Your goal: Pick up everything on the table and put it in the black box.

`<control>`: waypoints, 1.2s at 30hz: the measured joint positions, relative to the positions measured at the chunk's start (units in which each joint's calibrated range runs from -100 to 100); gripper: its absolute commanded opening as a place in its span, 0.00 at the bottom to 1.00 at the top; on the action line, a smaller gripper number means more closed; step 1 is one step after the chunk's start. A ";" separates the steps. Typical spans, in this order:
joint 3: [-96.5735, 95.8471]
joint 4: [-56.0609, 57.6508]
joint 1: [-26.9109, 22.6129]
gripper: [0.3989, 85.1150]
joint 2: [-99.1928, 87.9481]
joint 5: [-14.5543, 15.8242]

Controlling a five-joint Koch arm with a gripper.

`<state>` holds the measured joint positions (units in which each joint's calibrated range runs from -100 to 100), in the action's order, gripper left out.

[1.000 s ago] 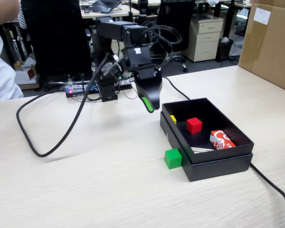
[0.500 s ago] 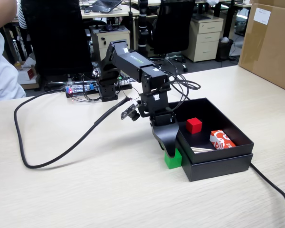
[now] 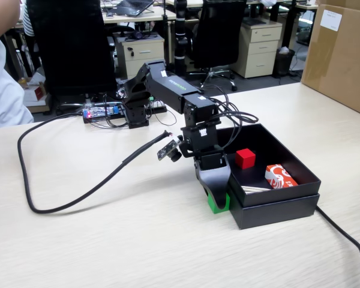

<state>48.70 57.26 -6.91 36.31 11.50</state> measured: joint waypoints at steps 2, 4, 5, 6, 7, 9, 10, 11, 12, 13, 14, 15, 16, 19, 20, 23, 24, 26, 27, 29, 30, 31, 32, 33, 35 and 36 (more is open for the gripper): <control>0.00 0.00 -0.05 0.25 0.00 0.00; 0.00 0.00 -0.05 0.15 0.00 -0.05; 0.00 0.00 -0.10 0.10 0.00 -0.05; 0.00 0.00 -0.15 0.01 0.00 -0.05; 0.00 0.00 -0.24 0.01 0.13 -0.05; 0.00 0.15 -0.24 0.01 0.13 -0.05; 0.00 0.23 -0.24 0.01 0.13 -0.05; 0.09 0.54 -0.24 0.01 0.13 -0.05; 0.09 0.77 -0.24 0.01 0.00 0.10; 0.09 0.93 -0.24 0.01 -0.26 0.20; -0.09 1.16 -0.24 0.01 -1.81 0.59; -1.64 1.16 -0.20 0.01 -3.62 0.78; -4.47 1.78 -0.24 0.01 -6.99 0.88; -7.85 2.17 -0.29 0.01 -15.02 1.22; -9.22 2.17 -0.29 0.01 -19.16 1.32; -10.68 2.17 -0.44 0.01 -32.75 1.56; -10.86 2.17 -0.83 0.01 -37.15 1.56; -11.41 2.25 -2.64 0.01 -47.25 1.61; -11.32 2.17 -3.37 0.01 -49.97 1.66; -11.41 2.17 -4.35 0.01 -52.30 1.81; -11.41 2.17 -5.13 0.01 -53.20 1.81; -11.41 2.25 -6.74 0.01 -53.72 1.86; -11.41 2.17 -6.84 0.01 -53.72 1.86; -11.50 2.25 -7.33 0.01 -53.20 1.86; -11.50 2.25 -7.72 0.01 -51.13 2.15; -11.41 2.17 -7.67 0.01 -49.71 2.30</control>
<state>37.29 59.43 -14.58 -13.40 13.80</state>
